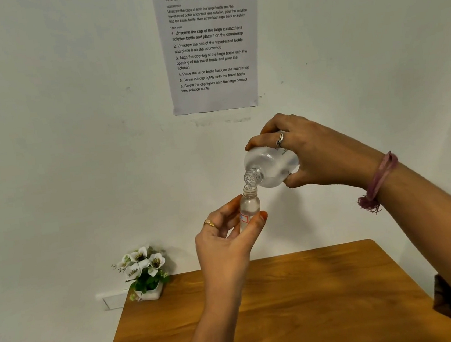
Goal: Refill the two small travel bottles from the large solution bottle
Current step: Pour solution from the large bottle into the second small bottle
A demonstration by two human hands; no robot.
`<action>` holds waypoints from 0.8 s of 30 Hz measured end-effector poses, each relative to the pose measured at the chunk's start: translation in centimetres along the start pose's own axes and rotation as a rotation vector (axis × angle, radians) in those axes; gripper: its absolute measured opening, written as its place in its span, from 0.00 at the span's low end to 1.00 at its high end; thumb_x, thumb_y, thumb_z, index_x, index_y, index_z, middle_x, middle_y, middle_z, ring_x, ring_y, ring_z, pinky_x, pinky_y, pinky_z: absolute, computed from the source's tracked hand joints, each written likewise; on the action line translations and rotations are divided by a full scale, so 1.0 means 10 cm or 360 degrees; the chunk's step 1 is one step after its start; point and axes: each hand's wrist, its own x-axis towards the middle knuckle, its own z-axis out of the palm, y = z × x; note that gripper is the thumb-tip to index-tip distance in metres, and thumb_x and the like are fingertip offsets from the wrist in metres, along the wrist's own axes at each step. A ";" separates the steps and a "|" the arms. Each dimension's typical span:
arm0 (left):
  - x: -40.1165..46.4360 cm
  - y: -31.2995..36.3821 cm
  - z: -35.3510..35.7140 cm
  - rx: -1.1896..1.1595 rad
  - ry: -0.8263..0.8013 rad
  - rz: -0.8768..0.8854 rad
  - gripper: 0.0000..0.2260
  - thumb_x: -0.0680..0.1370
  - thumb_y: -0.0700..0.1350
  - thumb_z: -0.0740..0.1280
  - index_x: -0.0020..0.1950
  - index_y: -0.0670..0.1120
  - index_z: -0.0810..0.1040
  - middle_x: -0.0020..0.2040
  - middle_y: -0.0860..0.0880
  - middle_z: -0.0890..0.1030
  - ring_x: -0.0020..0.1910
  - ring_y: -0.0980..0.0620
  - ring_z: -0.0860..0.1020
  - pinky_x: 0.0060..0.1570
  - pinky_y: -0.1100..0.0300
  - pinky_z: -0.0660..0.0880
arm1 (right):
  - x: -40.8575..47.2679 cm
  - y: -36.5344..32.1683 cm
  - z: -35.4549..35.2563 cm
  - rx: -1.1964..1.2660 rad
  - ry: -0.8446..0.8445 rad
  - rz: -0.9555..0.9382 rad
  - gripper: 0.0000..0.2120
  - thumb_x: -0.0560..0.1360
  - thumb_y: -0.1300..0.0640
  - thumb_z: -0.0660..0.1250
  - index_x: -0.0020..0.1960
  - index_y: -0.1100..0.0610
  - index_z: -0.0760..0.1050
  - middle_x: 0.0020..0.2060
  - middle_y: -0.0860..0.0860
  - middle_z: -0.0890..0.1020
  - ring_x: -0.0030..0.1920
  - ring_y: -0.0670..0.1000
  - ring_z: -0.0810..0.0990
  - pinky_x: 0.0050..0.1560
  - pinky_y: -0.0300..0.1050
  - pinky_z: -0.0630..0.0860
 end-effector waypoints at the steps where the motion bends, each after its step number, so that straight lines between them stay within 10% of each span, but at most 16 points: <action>1: 0.00 0.00 0.00 -0.0007 -0.0001 0.0003 0.18 0.66 0.38 0.77 0.54 0.48 0.82 0.47 0.52 0.86 0.47 0.60 0.83 0.48 0.65 0.80 | 0.00 0.00 0.00 0.0002 -0.0001 0.0002 0.35 0.64 0.59 0.75 0.68 0.44 0.67 0.58 0.48 0.71 0.56 0.50 0.71 0.56 0.49 0.74; 24: -0.03 0.01 0.05 -0.0019 -0.0002 -0.0022 0.17 0.66 0.38 0.78 0.53 0.49 0.82 0.47 0.51 0.86 0.47 0.59 0.83 0.51 0.61 0.80 | -0.06 0.07 0.01 0.0130 -0.0030 0.0019 0.36 0.64 0.59 0.75 0.67 0.43 0.67 0.57 0.47 0.71 0.54 0.47 0.69 0.52 0.39 0.70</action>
